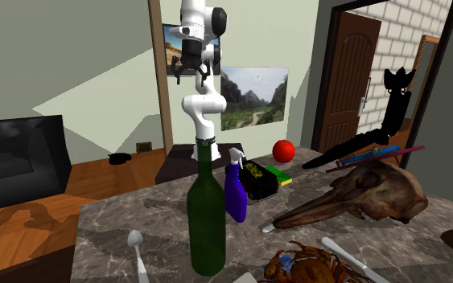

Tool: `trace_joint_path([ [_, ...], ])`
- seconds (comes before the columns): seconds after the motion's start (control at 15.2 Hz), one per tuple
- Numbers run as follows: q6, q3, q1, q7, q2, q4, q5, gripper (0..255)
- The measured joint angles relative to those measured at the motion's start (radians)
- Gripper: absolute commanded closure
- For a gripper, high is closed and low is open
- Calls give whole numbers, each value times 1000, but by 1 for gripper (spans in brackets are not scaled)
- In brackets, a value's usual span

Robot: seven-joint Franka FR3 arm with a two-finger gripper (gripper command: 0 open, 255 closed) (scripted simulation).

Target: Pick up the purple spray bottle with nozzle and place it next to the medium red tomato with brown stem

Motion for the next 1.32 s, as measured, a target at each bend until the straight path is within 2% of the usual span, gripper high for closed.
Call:
trace_joint_path([
  [0.13,11,0,3,-2,15,2,2,0],
  [0.33,66,4,20,-9,101,19,15,0],
  [0.79,197,14,61,-40,355,109,49,0],
  [1.06,243,27,84,-57,491,179,70,0],
  [1.32,276,39,104,-78,657,295,88,0],
])
